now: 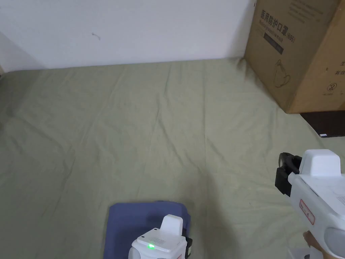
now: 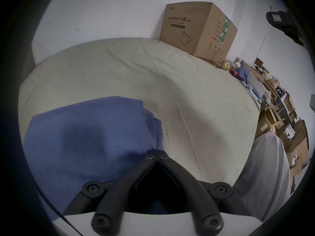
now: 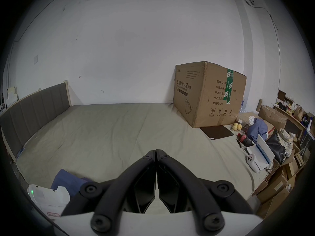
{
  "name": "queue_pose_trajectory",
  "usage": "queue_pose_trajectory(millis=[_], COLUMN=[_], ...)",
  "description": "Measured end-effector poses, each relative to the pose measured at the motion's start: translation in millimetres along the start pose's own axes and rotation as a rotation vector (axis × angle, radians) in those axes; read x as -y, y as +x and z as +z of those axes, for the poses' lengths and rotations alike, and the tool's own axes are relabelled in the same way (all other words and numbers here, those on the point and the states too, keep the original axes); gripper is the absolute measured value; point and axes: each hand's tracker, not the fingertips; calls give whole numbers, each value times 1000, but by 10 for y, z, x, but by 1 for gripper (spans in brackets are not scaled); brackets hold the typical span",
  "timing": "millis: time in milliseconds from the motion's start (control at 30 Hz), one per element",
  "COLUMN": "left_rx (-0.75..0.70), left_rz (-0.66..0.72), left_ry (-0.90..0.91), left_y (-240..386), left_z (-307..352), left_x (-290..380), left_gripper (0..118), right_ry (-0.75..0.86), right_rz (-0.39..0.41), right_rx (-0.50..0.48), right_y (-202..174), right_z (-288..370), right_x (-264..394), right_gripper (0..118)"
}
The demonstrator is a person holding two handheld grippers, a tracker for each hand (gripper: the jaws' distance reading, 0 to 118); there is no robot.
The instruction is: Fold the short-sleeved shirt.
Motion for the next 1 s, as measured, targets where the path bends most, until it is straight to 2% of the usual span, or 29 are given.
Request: queue_pose_trajectory(millis=[133,333,600,767,1000], left_rx=[53,24,-160,-278,-399], left_rz=[-25,-53,-51,-52,25], left_ry=[132,349,557,637,733], left_y=[-20,-146,-629,-959,-1333], left_z=[299,1079,1817,2084,2426], left_x=[-139,-626,-1055,-1132,-1044], left_gripper=[0,0,0,0,0], right_ry=[6,54,139,192,252], right_rz=[-2,10,5,2,-2], right_rx=[-4,-34,-80,-95,-103], right_y=[-6,-153,-469,-670,-876], right_z=[23,65,109,126,153], right_x=[-35,-216,-428,-508,-550], right_gripper=[0,0,0,0,0])
